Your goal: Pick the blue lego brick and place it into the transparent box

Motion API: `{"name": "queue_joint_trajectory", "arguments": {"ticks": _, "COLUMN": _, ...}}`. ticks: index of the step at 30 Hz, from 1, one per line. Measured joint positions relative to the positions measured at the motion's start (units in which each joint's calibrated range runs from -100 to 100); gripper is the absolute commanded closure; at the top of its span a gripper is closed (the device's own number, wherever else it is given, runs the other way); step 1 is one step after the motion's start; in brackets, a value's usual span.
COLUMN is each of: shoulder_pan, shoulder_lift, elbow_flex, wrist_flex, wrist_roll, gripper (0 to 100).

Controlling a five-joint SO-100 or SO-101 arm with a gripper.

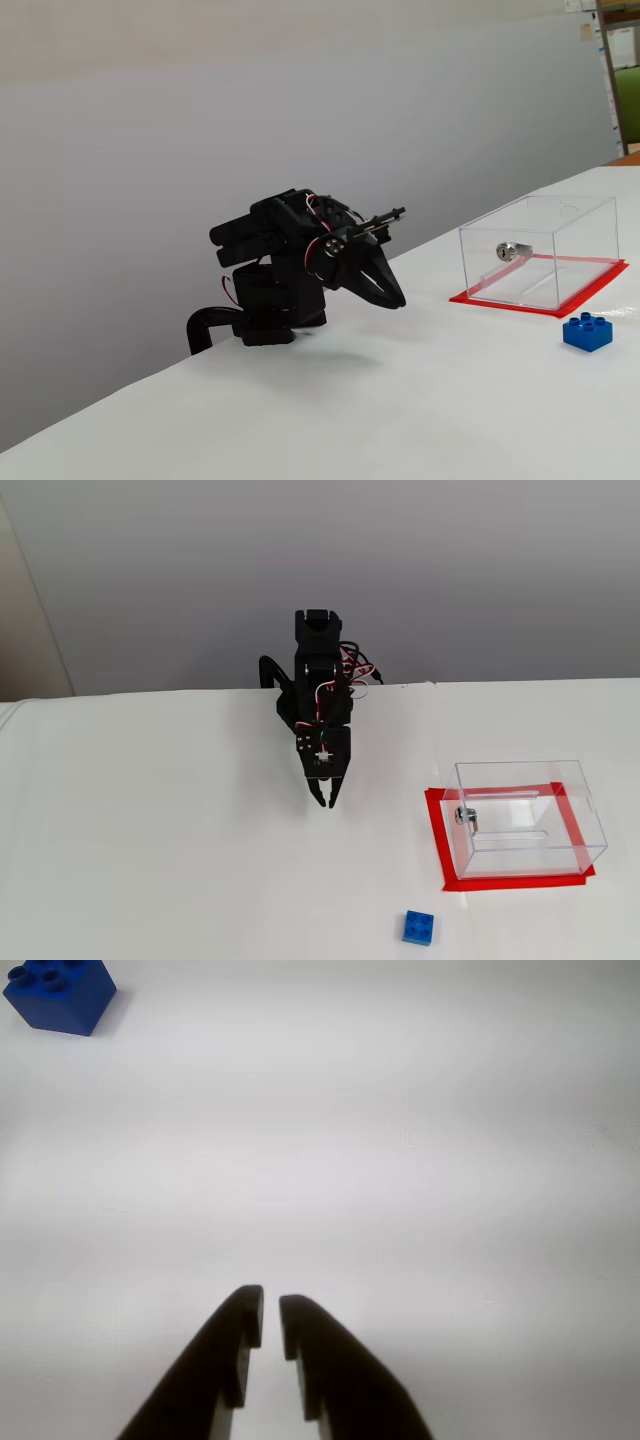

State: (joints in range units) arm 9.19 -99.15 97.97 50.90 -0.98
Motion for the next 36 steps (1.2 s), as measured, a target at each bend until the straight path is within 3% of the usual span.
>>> {"name": "queue_joint_trajectory", "arguments": {"ticks": 19, "shoulder_pan": -2.67, "shoulder_lift": 0.34, "elbow_flex": -13.50, "wrist_flex": 0.17, "wrist_roll": -0.24, "gripper": 98}}
{"name": "queue_joint_trajectory", "arguments": {"ticks": 36, "shoulder_pan": -4.27, "shoulder_lift": 26.47, "elbow_flex": -36.45, "wrist_flex": 0.17, "wrist_roll": -0.15, "gripper": 99}}
